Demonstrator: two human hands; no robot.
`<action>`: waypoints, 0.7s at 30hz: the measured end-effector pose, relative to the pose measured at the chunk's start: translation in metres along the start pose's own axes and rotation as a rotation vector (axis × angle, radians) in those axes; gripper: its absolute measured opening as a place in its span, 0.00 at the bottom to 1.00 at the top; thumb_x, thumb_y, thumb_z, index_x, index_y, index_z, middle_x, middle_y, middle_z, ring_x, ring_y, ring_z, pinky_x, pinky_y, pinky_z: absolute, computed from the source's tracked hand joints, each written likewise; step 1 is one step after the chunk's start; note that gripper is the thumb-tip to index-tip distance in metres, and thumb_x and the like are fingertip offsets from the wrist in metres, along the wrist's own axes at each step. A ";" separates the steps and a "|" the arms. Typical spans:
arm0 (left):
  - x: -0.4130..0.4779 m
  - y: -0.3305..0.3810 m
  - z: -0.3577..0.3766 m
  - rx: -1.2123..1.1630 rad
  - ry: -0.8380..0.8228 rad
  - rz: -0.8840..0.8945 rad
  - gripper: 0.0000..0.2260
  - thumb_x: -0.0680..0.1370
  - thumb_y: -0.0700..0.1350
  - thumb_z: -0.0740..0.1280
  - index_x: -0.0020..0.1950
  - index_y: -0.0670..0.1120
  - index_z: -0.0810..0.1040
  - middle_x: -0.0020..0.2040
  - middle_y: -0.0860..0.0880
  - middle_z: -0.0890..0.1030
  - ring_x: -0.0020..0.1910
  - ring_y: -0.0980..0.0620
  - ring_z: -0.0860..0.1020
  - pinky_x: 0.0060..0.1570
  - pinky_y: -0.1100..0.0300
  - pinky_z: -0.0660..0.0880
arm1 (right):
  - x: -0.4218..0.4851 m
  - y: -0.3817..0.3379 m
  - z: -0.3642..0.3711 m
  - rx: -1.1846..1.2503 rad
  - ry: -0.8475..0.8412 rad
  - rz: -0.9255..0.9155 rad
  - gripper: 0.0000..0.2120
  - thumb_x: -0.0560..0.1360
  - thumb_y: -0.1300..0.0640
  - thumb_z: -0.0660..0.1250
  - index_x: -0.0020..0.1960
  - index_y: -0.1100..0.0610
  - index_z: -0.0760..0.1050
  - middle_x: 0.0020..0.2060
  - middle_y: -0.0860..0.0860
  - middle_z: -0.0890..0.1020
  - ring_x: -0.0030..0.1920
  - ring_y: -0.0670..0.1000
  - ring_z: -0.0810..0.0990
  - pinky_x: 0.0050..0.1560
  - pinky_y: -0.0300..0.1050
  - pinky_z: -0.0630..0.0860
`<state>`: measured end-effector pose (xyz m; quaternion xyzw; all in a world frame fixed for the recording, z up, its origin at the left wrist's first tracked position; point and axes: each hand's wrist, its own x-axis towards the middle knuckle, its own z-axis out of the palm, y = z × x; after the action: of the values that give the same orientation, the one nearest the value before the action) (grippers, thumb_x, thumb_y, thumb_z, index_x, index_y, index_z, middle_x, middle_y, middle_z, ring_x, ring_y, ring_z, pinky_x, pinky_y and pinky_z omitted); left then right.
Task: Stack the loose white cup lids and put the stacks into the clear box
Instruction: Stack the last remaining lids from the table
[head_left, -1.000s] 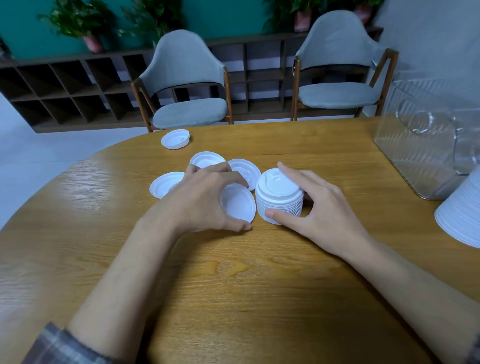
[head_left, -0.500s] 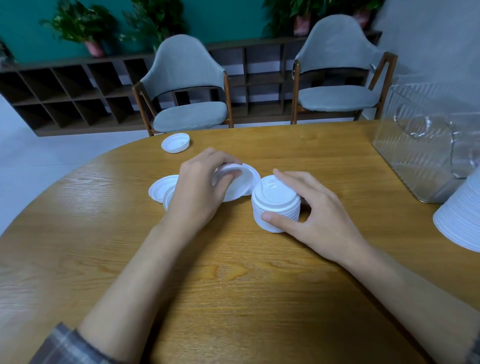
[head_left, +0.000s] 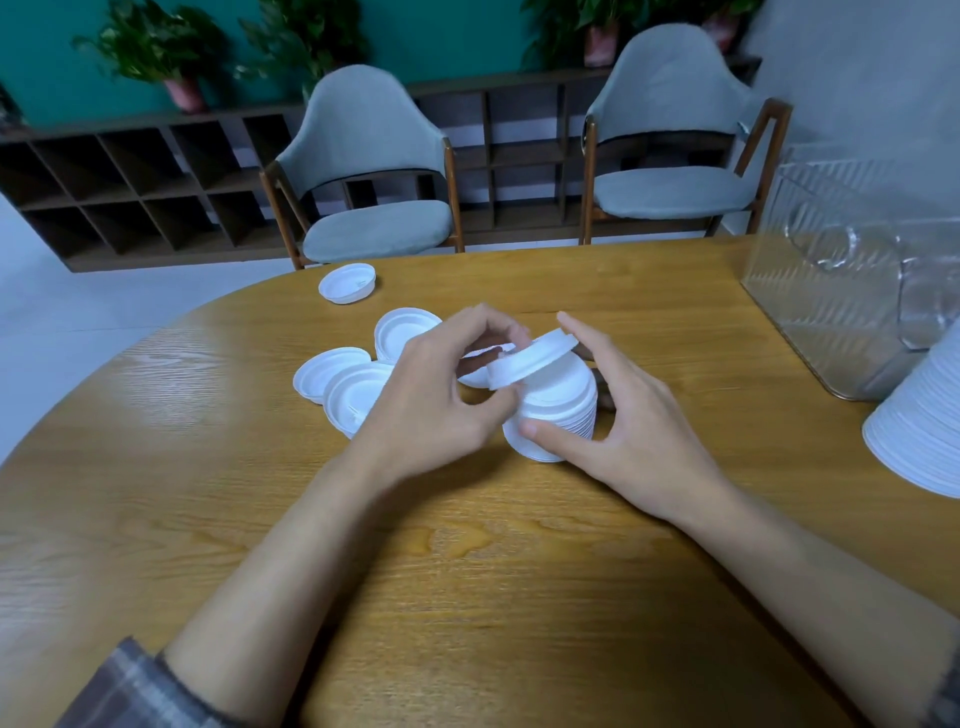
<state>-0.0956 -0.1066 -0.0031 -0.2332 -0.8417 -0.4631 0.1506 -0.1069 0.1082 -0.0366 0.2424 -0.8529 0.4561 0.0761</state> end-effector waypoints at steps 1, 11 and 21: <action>-0.001 0.000 -0.001 -0.020 -0.031 -0.014 0.14 0.75 0.32 0.73 0.57 0.44 0.78 0.58 0.49 0.83 0.66 0.47 0.80 0.67 0.49 0.78 | 0.000 0.000 0.000 0.004 0.002 0.000 0.44 0.71 0.38 0.77 0.81 0.39 0.61 0.70 0.36 0.73 0.68 0.38 0.73 0.68 0.36 0.70; 0.000 -0.001 0.008 0.071 0.079 -0.160 0.16 0.73 0.56 0.80 0.56 0.52 0.81 0.56 0.56 0.82 0.63 0.55 0.79 0.62 0.53 0.78 | 0.000 0.000 0.000 0.008 0.000 -0.013 0.37 0.71 0.41 0.79 0.75 0.41 0.67 0.67 0.36 0.75 0.65 0.37 0.75 0.65 0.39 0.74; 0.000 0.005 0.001 -0.084 -0.068 -0.194 0.28 0.74 0.41 0.80 0.71 0.54 0.76 0.64 0.56 0.83 0.68 0.57 0.79 0.69 0.50 0.76 | 0.001 0.000 -0.003 0.006 -0.052 -0.009 0.45 0.70 0.35 0.75 0.81 0.37 0.57 0.75 0.35 0.69 0.74 0.37 0.67 0.72 0.40 0.66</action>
<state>-0.0929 -0.1032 0.0004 -0.1725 -0.8447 -0.5023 0.0666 -0.1081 0.1099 -0.0348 0.2581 -0.8521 0.4519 0.0550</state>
